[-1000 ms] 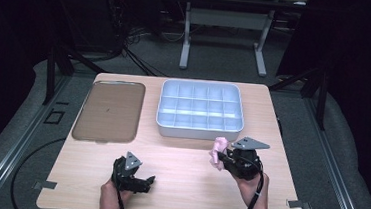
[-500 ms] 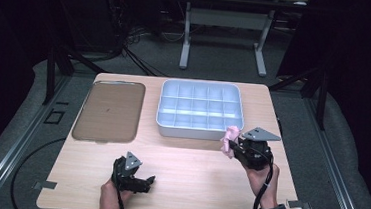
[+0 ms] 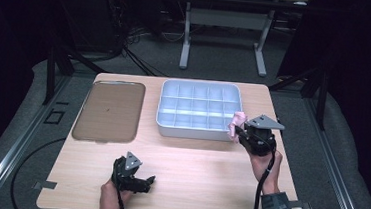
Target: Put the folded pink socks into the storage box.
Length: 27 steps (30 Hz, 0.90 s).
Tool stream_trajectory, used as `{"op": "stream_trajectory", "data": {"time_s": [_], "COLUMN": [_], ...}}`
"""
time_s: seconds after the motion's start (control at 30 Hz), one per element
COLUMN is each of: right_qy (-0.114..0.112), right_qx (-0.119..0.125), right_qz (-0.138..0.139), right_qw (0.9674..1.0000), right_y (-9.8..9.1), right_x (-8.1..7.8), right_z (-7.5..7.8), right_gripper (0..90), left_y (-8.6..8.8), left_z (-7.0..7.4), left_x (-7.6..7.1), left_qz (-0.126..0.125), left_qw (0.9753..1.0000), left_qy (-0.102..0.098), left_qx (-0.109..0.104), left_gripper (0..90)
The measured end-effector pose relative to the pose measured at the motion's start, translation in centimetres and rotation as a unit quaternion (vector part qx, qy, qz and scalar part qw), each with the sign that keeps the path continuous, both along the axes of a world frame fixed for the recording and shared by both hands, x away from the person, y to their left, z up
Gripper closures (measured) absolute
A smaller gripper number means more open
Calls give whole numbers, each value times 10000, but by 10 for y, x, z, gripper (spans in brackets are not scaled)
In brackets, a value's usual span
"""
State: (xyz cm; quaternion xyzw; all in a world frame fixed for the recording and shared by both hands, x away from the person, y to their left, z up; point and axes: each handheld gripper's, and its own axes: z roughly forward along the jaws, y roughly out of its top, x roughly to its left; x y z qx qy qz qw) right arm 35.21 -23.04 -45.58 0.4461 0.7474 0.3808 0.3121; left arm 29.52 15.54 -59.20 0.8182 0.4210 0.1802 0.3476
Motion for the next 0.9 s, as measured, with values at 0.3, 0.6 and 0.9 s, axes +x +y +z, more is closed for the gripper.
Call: {"op": "stream_trajectory", "data": {"time_s": [0.3, 0.6, 0.9], "right_qy": [-88, 0, 139], "right_qx": [-126, -193, -284], "right_qz": [-63, -91, -149], "right_qw": [9999, 9998, 9994], "right_y": [-2, -2, -3], "right_x": [26, 51, 70], "right_z": [-1, -15, -29], "right_gripper": [731, 730, 727], "left_y": [0, 0, 0], "left_z": [0, 0, 0], "left_x": [0, 0, 0], "left_qz": [0, 0, -1], "left_qw": [10000, 10000, 10000], "left_qy": [-2, -1, -5], "left_qx": [-1, 2, 1], "left_gripper": [31, 31, 32]}}
